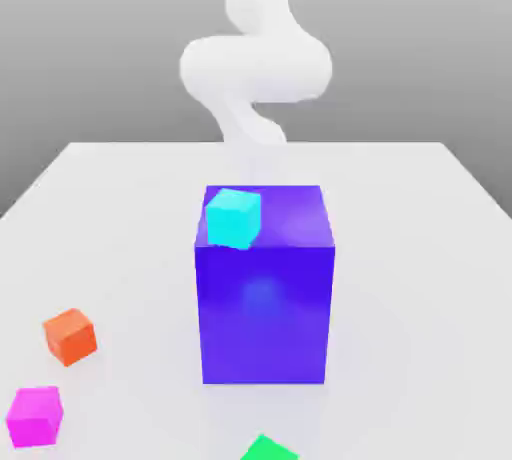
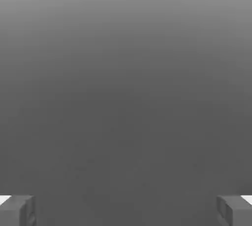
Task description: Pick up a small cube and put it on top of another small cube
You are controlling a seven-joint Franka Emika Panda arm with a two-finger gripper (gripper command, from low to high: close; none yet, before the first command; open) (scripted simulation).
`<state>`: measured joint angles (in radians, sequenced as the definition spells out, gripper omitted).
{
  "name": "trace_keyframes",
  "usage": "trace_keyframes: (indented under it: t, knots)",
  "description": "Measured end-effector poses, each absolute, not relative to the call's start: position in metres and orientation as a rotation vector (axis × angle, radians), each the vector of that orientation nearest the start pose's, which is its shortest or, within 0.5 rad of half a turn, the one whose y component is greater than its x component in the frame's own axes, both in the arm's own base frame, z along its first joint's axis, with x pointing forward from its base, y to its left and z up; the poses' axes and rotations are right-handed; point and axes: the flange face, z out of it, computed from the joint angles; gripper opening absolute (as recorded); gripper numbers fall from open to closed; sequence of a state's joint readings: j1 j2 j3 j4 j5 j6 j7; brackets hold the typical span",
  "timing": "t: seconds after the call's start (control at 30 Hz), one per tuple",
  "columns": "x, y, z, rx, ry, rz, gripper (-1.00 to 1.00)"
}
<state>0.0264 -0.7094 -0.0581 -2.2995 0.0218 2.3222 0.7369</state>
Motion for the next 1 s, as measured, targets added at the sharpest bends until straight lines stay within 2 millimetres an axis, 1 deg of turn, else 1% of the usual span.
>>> trace_keyframes:
  t: [0.13, 0.27, 0.4, 0.5, 0.6, 0.67, 0.77, 0.87, 1.0]
  knots:
    - [0.427, -0.051, 0.623, -2.542, 1.000, -0.781, 0.00]
    - [0.463, -0.081, 0.561, -2.595, 0.993, -0.646, 0.00]
    - [0.489, -0.111, 0.494, -2.645, 0.995, -0.522, 0.00]
    - [0.500, -0.134, 0.443, -2.683, 1.000, -0.435, 0.00]
    - [0.504, -0.160, 0.392, -2.721, 1.016, -0.353, 0.00]
    - [0.502, -0.178, 0.358, -2.748, 1.030, -0.301, 0.00]
    - [0.497, -0.199, 0.310, -2.798, 1.031, -0.221, 0.00]
    - [0.486, -0.221, 0.264, -2.853, 1.035, -0.143, 0.00]
    - [0.461, -0.254, 0.210, -2.933, 1.044, -0.039, 0.00]
